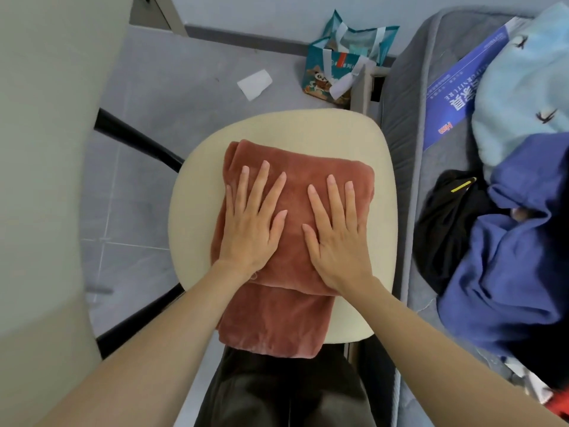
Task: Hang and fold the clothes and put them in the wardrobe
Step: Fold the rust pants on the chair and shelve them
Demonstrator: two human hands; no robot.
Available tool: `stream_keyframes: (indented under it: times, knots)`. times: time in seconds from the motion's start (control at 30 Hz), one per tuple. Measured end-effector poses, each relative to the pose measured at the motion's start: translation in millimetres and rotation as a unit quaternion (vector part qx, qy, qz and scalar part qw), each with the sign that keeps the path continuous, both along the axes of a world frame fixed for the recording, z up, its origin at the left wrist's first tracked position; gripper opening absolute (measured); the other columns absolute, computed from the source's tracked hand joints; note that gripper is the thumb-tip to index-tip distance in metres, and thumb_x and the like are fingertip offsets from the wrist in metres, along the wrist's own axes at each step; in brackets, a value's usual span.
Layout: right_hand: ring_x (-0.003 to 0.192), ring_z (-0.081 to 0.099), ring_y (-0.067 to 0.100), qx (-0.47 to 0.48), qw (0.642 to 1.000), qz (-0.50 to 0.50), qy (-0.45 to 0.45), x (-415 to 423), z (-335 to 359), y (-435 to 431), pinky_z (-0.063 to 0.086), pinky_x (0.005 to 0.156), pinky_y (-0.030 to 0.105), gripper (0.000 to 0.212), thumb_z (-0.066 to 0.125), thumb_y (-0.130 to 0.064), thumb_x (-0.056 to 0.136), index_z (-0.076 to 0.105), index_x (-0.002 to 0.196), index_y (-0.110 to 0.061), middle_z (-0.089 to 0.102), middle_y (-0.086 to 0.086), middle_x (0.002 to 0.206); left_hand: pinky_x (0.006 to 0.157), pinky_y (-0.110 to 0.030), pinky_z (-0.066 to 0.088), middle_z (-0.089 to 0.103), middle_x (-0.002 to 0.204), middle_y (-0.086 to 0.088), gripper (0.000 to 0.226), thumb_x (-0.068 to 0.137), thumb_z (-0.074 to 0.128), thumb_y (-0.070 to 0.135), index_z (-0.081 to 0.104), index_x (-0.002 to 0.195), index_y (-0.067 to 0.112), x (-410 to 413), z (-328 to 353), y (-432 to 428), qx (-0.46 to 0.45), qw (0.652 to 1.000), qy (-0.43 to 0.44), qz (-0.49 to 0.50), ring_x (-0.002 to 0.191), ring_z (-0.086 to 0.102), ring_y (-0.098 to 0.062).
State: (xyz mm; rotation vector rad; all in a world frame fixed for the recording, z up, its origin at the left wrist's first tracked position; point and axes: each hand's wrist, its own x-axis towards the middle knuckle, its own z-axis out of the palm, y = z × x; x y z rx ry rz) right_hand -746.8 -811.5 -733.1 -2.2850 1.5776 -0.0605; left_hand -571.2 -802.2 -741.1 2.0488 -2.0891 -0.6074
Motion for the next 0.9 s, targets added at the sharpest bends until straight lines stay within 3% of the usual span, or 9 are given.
stream_keyframes:
  times: [0.17, 0.27, 0.33, 0.37, 0.5, 0.57, 0.7, 0.8, 0.9]
  knots:
    - [0.148, 0.001, 0.029, 0.02, 0.997, 0.063, 0.05, -10, 27, -11, 0.004, 0.117, 0.058, 0.058, 0.026, -0.039, 0.099, 0.013, 0.153, -0.025, 0.008, 0.005, 0.161, 0.114, -0.061, 0.001, 0.002, 0.161, 0.0, 0.056, 0.1, 0.02, 0.043, 0.005, 0.152, 0.028, 0, 26, -6, 0.049, 0.997, -0.056, -0.018, 0.147, -0.006, -0.026]
    - [0.138, 0.034, 0.028, -0.006, 0.997, 0.06, 0.043, -12, 58, -31, 0.001, 0.118, 0.054, 0.048, 0.034, -0.034, 0.097, 0.046, 0.142, -0.023, 0.042, 0.006, 0.147, 0.115, -0.06, 0.004, 0.036, 0.146, -0.003, 0.043, 0.101, 0.038, 0.029, 0.039, 0.144, 0.024, 5, 54, -28, 0.01, 0.999, -0.046, -0.016, 0.138, 0.025, -0.028]
    - [0.127, 0.043, 0.025, 0.012, 1.0, 0.021, -0.018, -11, 75, -54, 0.013, 0.118, 0.048, 0.035, 0.052, -0.029, 0.093, 0.062, 0.125, -0.02, 0.051, 0.005, 0.135, 0.114, -0.052, 0.014, 0.042, 0.136, -0.003, 0.036, 0.095, 0.053, 0.02, 0.052, 0.131, 0.021, 14, 70, -53, -0.009, 0.999, -0.033, -0.038, 0.129, 0.034, -0.026]
    - [0.127, 0.041, 0.026, 0.049, 0.998, 0.009, -0.04, -10, 81, -67, 0.021, 0.116, 0.044, 0.037, 0.06, -0.027, 0.088, 0.061, 0.123, -0.019, 0.048, 0.006, 0.136, 0.114, -0.048, 0.016, 0.037, 0.14, -0.005, 0.043, 0.091, 0.059, 0.021, 0.049, 0.133, 0.022, 19, 76, -66, 0.016, 0.997, -0.028, -0.065, 0.131, 0.031, -0.027]
    - [0.135, 0.031, 0.029, 0.231, 0.972, 0.007, 0.031, -2, 89, -109, 0.026, 0.113, 0.038, 0.092, 0.079, -0.034, 0.071, 0.028, 0.147, -0.02, 0.035, 0.01, 0.146, 0.116, -0.054, 0.007, 0.005, 0.158, -0.003, 0.102, 0.079, 0.073, 0.036, 0.003, 0.152, 0.026, 30, 80, -111, 0.249, 0.952, -0.071, -0.163, 0.146, 0.001, -0.024]
    - [0.131, 0.034, 0.031, 0.287, 0.954, 0.002, 0.085, 4, 82, -118, 0.032, 0.109, 0.04, 0.102, 0.082, -0.039, 0.066, 0.024, 0.148, -0.019, 0.037, 0.012, 0.141, 0.116, -0.056, 0.007, 0.015, 0.155, -0.005, 0.109, 0.072, 0.078, 0.041, 0.006, 0.152, 0.022, 26, 72, -118, 0.293, 0.933, -0.108, -0.18, 0.144, 0.011, -0.025]
    - [0.119, 0.04, 0.029, 0.285, 0.939, 0.027, 0.189, 21, 67, -114, 0.038, 0.092, 0.037, 0.085, 0.083, -0.044, 0.062, 0.041, 0.13, -0.013, 0.046, 0.009, 0.127, 0.114, -0.055, 0.014, 0.037, 0.137, -0.003, 0.098, 0.058, 0.085, 0.041, 0.032, 0.138, 0.02, 16, 58, -118, 0.295, 0.929, -0.138, -0.179, 0.13, 0.033, -0.026]
    - [0.107, 0.05, 0.026, 0.225, 0.954, 0.035, 0.194, 24, 67, -108, 0.032, 0.079, 0.034, 0.065, 0.081, -0.041, 0.065, 0.051, 0.114, -0.013, 0.056, 0.006, 0.114, 0.1, -0.039, 0.032, 0.054, 0.122, -0.001, 0.081, 0.054, 0.085, 0.047, 0.046, 0.118, 0.019, 14, 59, -118, 0.244, 0.938, -0.163, -0.185, 0.114, 0.05, -0.024]
    - [0.098, 0.054, 0.026, 0.165, 0.968, 0.031, 0.187, 20, 76, -106, 0.03, 0.076, 0.034, 0.045, 0.076, -0.034, 0.069, 0.052, 0.102, -0.014, 0.06, 0.005, 0.105, 0.091, -0.035, 0.035, 0.059, 0.112, 0.0, 0.066, 0.06, 0.082, 0.047, 0.049, 0.109, 0.019, 13, 65, -117, 0.194, 0.951, -0.169, -0.17, 0.106, 0.056, -0.023]
